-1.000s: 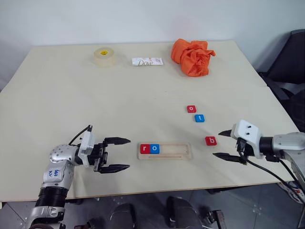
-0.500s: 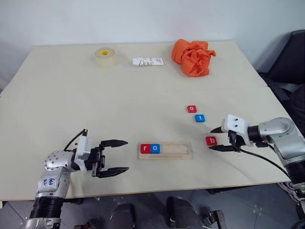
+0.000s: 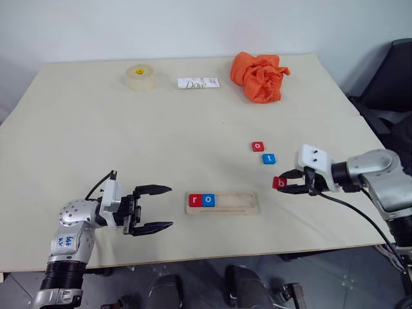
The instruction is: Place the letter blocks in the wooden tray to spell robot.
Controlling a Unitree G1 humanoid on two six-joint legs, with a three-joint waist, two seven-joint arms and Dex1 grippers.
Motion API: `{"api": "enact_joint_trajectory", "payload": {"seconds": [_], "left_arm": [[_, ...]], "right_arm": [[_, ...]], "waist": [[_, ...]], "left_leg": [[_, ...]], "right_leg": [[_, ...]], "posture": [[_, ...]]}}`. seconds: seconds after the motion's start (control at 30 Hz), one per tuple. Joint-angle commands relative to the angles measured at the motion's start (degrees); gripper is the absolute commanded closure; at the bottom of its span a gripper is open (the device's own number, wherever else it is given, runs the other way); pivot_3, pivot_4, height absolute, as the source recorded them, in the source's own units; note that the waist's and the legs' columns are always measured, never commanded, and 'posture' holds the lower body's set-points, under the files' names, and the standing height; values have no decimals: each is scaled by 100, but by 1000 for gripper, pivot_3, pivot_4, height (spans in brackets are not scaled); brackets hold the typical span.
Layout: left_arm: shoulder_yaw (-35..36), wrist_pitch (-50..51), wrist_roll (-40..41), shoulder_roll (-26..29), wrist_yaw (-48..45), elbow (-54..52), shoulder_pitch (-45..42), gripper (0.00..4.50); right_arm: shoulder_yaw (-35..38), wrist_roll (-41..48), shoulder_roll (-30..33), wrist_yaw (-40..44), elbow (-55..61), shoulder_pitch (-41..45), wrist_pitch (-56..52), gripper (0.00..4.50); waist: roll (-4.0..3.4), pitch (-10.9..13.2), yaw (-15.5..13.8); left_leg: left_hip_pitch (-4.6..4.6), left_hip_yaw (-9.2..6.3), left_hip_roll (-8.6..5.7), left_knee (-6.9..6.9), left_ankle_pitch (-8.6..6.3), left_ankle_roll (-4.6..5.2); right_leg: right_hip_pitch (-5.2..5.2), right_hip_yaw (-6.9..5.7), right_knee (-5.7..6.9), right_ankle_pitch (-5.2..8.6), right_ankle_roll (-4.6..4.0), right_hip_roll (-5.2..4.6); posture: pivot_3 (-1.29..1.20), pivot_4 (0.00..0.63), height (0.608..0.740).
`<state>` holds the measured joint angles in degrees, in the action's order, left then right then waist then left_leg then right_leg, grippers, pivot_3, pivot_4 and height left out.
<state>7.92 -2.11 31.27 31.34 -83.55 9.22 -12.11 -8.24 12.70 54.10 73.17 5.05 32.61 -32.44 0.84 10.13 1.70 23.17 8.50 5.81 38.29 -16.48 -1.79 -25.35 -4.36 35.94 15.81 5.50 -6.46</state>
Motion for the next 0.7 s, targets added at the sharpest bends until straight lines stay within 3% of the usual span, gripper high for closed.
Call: {"api": "enact_joint_trajectory", "payload": {"seconds": [0.03,0.23,0.4,0.7], "left_arm": [[44,-187,11,73,-139,160,-133,0],[19,-225,41,72,-160,170,-187,0],[54,-219,70,98,-124,20,-62,0],[110,-196,114,66,122,-420,346,0]], "right_arm": [[-63,346,-192,-335,1070,133,-1035,3036],[-904,379,-898,-857,1866,373,-1930,3036],[-1550,6,-1209,-1230,1613,797,-2138,3036],[-2046,-286,-1257,-1249,1223,1061,-1912,3036]], "waist": [[1,0,-12],[1,-1,-8],[2,-1,-10],[2,-1,-10]], "left_leg": [[0,-1,0,-1,-1,1],[6,0,-4,1,-4,7],[7,1,-5,2,-4,7],[9,2,-3,0,-5,9]], "right_leg": [[0,-1,0,0,-1,0],[-3,-1,0,1,-2,-5],[-5,-1,2,1,-4,-6],[-5,-1,0,2,-5,-4]], "posture": [[0,150,740],[0,150,740],[0,150,740],[0,150,740]]}}
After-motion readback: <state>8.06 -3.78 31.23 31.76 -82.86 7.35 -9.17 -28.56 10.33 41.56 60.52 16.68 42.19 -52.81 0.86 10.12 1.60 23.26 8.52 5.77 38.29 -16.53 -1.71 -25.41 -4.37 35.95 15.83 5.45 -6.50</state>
